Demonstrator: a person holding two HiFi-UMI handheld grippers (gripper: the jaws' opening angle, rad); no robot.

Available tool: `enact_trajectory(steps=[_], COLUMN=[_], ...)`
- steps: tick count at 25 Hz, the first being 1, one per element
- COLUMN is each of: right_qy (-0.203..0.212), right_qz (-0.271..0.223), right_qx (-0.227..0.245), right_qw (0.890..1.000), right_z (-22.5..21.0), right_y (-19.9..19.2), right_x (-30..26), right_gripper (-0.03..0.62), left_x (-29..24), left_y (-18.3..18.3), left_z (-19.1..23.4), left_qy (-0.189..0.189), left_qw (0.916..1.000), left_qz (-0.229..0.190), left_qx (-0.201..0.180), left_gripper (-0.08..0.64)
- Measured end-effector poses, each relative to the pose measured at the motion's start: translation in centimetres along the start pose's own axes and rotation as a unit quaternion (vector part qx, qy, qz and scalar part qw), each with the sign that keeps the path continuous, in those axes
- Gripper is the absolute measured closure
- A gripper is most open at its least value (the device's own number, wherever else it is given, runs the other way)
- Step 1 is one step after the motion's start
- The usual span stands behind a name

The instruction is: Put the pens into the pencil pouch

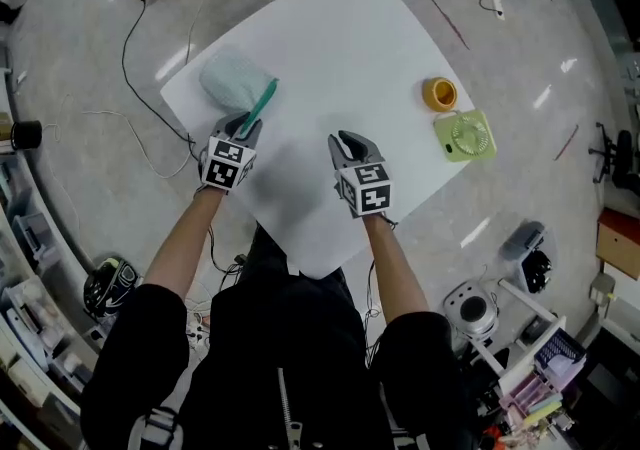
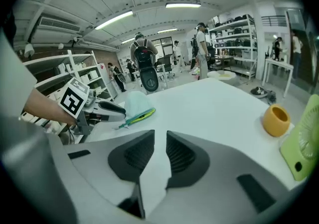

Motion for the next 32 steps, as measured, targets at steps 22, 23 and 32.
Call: enact_trajectory(steps=[22,23,32], right_qy=[0.028,0.028,0.029], right_qz=[-0.133,-0.141,-0.194], right_qx=[0.109,0.111,0.096], right_qw=[0.985,0.983,0.976], right_z=[2.5,2.5,4.0], right_y=[8.6,9.1,11.1], right_x=[9.8,10.2,13.1], right_gripper=[0.583,0.583,0.583], left_x=[12.5,12.8,16.3], left_y=[9.5,9.9,13.1], left_z=[-8.2,-8.3,-8.6], left_qy=[0.040,0.043,0.057], left_qw=[0.9861,0.9848,0.9740], left_qz=[-0.161,-0.168,-0.219], left_qx=[-0.001,0.000,-0.003], left_gripper=[0.537,0.537,0.537])
Point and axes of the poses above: the fingertips, and each gripper's own axes: x backward along the fingers, z to its left, y out of its top, the point moved 9 cm from there along x, backward along the fingers, and after that the axes turned 14 degrees about -z, right-handed, at the moved point
